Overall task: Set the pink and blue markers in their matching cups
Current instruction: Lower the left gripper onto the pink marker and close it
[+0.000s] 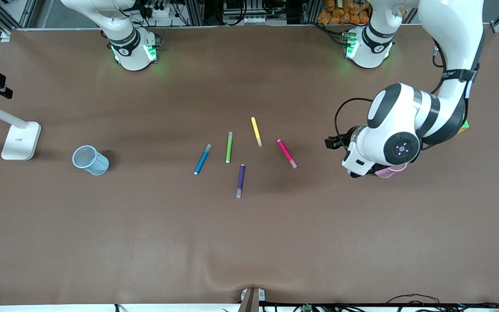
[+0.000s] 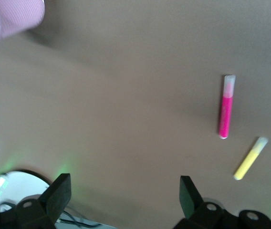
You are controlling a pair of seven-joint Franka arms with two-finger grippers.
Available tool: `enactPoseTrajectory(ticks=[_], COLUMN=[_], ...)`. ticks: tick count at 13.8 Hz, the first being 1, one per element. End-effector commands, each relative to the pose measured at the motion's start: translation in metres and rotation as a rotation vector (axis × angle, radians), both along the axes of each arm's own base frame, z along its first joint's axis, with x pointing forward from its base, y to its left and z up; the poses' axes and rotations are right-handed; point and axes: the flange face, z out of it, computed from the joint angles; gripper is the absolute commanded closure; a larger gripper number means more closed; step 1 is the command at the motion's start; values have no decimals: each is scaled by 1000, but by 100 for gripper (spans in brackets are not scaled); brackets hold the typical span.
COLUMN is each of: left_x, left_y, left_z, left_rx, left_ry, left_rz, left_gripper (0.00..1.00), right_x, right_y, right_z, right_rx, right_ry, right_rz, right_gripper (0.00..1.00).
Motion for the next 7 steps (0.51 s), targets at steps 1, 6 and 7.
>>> enactPoseTrajectory(ticks=[1,6,7], left_x=[18,40,44], left_y=[-12,-33,-35], left_z=[-13,-65,-76], left_rx=[-10,-74,-99], left_ry=[40,3,3], left_rz=[134,222,248], left_gripper=[0,0,0], right_x=[-1,-1,-1], right_y=[-5,-5,-5], right_z=[1,1,1], right_rx=[-5,-5,-5], right_ry=[6,6,6], right_rz=[-2,-2,-2], right_gripper=[0,0,0])
